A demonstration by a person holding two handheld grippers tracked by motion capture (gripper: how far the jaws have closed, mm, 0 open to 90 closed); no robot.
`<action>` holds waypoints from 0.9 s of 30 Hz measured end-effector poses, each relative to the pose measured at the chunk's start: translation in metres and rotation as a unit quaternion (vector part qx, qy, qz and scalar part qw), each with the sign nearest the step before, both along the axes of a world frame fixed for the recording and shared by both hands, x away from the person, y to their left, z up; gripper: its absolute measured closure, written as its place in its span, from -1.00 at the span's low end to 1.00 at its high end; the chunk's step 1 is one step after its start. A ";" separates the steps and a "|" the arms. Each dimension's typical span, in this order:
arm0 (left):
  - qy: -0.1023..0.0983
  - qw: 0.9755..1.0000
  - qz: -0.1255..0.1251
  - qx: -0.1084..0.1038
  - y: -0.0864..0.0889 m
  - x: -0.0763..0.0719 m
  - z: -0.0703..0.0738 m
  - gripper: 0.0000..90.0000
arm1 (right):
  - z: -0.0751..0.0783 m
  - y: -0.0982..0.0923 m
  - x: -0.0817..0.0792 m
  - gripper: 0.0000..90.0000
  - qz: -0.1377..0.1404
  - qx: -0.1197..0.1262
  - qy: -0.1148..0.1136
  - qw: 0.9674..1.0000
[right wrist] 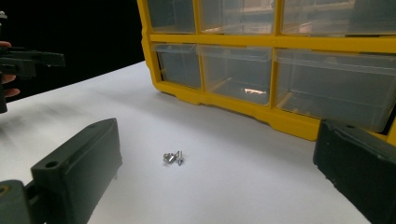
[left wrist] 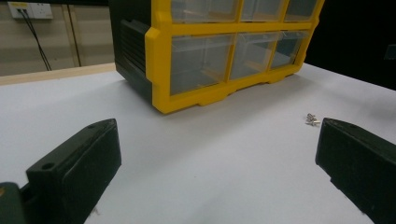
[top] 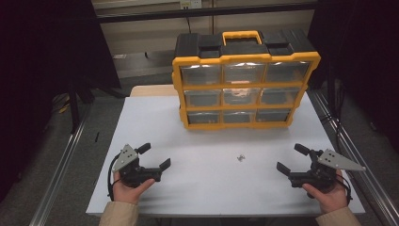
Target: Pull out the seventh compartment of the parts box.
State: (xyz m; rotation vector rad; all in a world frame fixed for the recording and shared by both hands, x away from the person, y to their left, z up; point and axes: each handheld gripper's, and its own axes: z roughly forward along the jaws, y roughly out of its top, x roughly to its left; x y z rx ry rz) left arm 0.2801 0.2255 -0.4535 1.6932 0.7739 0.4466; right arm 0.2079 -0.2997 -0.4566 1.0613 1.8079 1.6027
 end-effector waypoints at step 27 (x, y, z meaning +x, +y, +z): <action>0.011 1.000 0.005 -0.010 -0.045 0.015 0.001 -1.00 | 0.001 -0.006 0.001 -0.99 -0.012 0.005 -0.004 1.000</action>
